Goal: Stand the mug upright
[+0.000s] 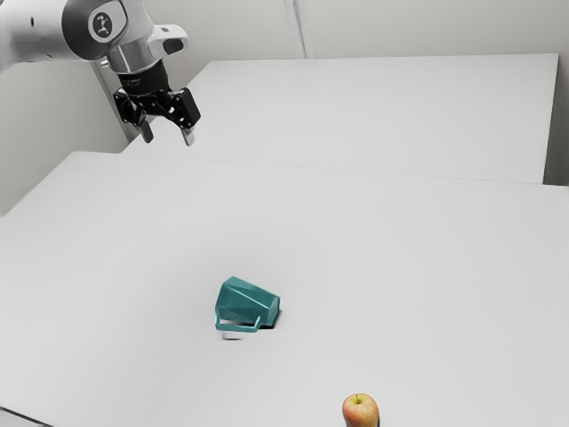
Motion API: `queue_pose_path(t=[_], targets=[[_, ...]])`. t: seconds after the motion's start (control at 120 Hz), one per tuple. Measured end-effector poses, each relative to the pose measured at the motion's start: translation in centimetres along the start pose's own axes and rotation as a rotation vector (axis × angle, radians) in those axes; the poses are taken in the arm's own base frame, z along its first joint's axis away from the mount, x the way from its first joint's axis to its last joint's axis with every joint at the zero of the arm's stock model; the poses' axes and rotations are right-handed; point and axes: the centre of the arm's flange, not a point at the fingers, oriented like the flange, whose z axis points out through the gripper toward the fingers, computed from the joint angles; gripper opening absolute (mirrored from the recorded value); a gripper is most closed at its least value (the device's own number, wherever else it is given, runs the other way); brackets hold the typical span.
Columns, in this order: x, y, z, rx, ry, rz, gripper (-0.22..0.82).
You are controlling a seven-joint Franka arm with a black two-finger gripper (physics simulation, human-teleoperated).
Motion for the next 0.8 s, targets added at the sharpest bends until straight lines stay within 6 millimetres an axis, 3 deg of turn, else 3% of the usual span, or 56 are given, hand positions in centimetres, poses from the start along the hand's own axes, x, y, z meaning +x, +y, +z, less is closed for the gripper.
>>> queue_pose_path(t=[0.167, 0.467, 0.8], targets=[[-0.1, 0.0, 0.0, 0.000, 0.000, 0.001, 0.59], [-2.2, -0.1, 0.9, -0.014, -0.027, 0.006, 0.59], [-4.3, -2.7, 6.3, -0.166, -0.037, -0.047, 0.59]])
